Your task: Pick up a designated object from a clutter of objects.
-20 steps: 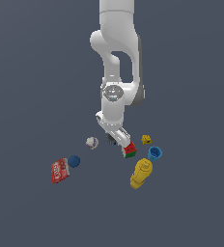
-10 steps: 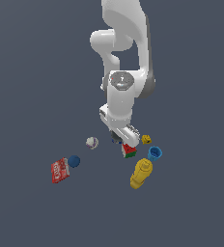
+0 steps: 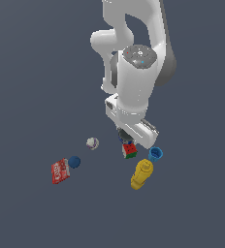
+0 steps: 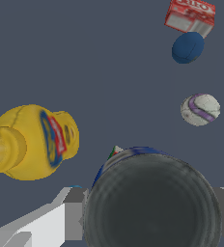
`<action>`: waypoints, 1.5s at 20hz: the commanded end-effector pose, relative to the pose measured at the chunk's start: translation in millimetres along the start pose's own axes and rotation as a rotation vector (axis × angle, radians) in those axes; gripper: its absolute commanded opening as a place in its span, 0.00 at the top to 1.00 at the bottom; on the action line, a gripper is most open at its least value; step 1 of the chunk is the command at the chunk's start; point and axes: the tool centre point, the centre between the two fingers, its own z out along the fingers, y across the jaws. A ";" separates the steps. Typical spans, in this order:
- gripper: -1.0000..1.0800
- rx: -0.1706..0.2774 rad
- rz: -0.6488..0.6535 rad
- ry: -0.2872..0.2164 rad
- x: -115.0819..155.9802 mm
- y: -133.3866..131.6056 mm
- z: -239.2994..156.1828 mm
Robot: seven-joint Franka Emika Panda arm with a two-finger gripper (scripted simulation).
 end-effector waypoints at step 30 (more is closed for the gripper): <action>1.00 -0.003 -0.002 -0.006 24.8 -107.7 -159.8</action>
